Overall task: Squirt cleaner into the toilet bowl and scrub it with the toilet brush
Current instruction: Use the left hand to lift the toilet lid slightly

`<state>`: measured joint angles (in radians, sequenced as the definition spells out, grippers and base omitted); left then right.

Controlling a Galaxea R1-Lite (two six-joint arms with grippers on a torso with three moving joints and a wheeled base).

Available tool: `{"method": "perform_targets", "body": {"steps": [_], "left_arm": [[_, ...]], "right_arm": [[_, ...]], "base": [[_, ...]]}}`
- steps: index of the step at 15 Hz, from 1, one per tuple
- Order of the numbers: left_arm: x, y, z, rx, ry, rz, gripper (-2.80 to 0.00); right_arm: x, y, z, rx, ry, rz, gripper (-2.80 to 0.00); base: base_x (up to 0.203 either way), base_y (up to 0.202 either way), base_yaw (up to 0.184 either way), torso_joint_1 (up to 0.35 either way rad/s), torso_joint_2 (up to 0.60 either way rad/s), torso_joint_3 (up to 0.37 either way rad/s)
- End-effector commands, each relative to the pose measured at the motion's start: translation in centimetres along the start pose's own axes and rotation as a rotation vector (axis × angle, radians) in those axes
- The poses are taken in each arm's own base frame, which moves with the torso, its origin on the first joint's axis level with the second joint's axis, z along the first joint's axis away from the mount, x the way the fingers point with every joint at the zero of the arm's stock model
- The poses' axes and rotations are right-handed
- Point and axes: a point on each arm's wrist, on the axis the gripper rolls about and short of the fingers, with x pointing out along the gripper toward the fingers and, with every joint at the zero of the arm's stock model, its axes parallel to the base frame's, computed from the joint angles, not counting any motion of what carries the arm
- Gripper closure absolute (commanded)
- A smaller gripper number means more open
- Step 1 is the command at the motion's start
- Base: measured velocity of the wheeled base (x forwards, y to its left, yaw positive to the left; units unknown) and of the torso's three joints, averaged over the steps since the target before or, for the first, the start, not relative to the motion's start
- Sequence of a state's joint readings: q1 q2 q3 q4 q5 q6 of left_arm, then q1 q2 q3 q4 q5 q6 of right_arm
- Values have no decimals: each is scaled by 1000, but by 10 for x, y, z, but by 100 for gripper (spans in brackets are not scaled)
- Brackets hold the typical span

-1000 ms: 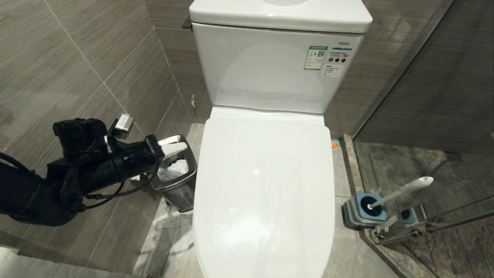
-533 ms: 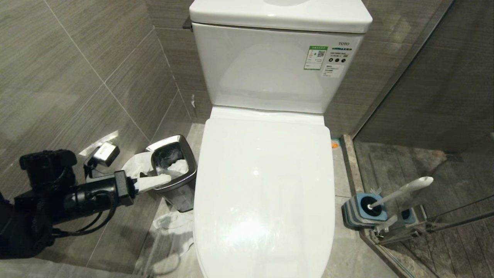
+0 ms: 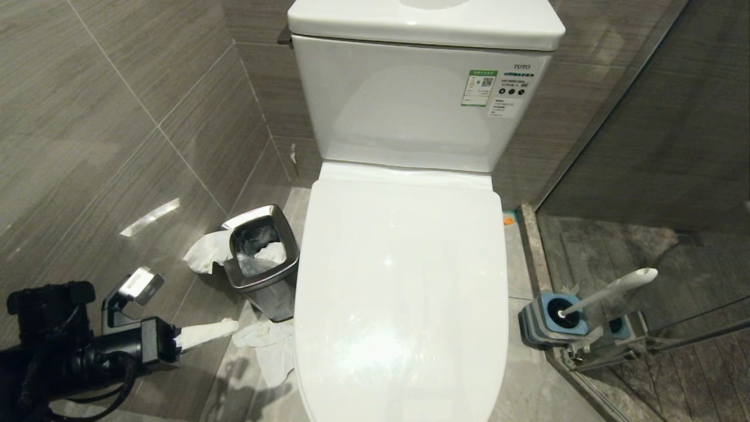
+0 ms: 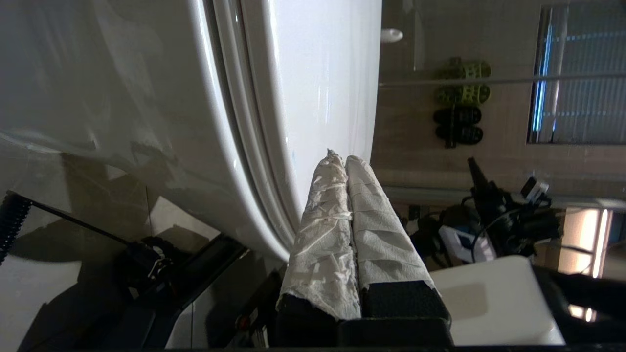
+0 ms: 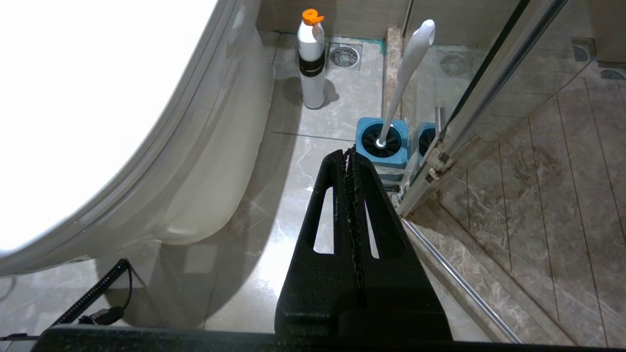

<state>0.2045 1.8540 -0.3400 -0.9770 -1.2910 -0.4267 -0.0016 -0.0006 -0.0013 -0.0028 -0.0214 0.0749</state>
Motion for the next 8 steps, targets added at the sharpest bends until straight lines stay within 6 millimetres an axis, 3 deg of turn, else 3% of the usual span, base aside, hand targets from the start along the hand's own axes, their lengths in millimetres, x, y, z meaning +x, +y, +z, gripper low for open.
{"method": "perform_targets", "body": {"steps": [1,4,5,8], "left_arm": [[3,16,-12,-19,32,-16,0],[6,37,-28,-58,62,-18,0],[7,41,-29,-45,61,-20,-280],[9,45,-40,-26,65,-27,-280]], "right_arm": [[0,0,0,0,-1,0,0],[0,0,0,0,0,0,0],[0,0,0,0,0,0,0],[0,0,0,0,1,0,0]], "base": [[0,0,0,0,0,0],[0,0,0,0,0,0],[0,0,0,0,0,0],[0,0,0,0,0,0]]}}
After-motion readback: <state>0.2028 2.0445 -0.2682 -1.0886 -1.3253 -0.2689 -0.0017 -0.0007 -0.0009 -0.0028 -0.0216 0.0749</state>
